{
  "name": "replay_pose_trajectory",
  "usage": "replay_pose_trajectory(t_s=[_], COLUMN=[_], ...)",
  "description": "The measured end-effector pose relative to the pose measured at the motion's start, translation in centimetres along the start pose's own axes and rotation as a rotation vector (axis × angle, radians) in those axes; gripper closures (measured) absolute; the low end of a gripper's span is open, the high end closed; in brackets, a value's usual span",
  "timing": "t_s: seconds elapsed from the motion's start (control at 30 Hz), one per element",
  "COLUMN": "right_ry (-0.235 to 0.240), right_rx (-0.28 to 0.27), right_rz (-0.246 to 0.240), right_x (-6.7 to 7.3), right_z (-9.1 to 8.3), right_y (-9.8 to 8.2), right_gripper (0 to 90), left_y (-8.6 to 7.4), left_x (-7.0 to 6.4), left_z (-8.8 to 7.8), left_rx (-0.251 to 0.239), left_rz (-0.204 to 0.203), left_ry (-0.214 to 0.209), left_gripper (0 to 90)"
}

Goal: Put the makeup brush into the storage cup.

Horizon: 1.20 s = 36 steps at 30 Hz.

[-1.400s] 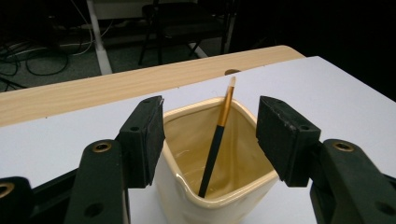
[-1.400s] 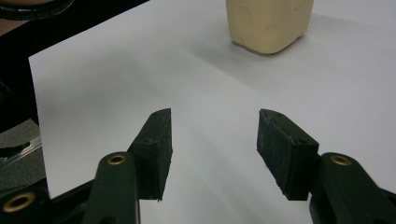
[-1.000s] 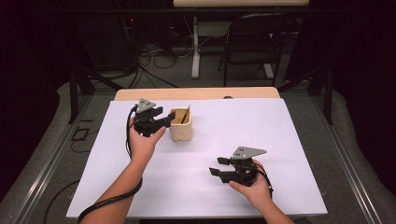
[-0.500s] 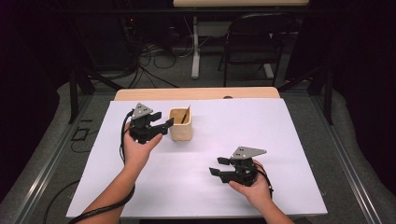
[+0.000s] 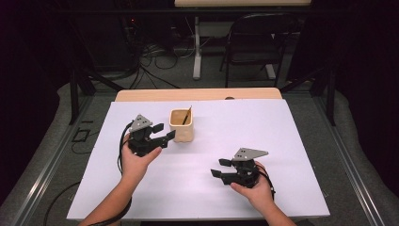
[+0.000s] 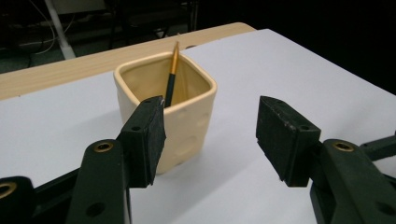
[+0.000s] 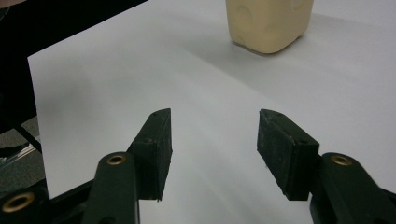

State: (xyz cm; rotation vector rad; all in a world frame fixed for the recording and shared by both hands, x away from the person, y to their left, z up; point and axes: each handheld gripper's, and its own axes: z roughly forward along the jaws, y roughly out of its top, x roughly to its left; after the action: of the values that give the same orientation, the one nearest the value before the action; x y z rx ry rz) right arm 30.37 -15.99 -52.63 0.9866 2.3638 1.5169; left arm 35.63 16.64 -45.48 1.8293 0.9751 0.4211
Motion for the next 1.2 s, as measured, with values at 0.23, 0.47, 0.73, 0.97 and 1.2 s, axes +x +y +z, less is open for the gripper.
replay_pose_trajectory(t_s=[0.23,0.47,0.73,0.97,1.2], right_ry=[0.000,0.002,0.000,-0.004,-0.010], right_rx=[0.005,0.004,0.004,0.004,0.012], right_rz=[-0.004,0.001,-0.001,0.001,-0.003], right_x=[0.0,0.1,0.1,0.0,0.0], right_z=[0.0,0.0,0.0,0.0,-0.1], right_y=[0.0,0.0,0.0,0.0,-0.1], right_gripper=[45.1,45.1,45.1,45.1,45.0], left_y=[-1.7,-3.2,-5.0,-6.2,-7.0], left_x=[-0.5,-1.2,-1.6,-1.6,-1.5], left_z=[-0.1,-0.3,-0.6,-0.9,-1.4], left_rx=[0.010,0.018,0.031,0.038,0.041], left_rz=[0.000,0.011,0.009,0.002,0.002], left_ry=[-0.015,-0.026,-0.036,-0.049,-0.050], left_gripper=[42.5,42.5,42.5,42.5,42.5])
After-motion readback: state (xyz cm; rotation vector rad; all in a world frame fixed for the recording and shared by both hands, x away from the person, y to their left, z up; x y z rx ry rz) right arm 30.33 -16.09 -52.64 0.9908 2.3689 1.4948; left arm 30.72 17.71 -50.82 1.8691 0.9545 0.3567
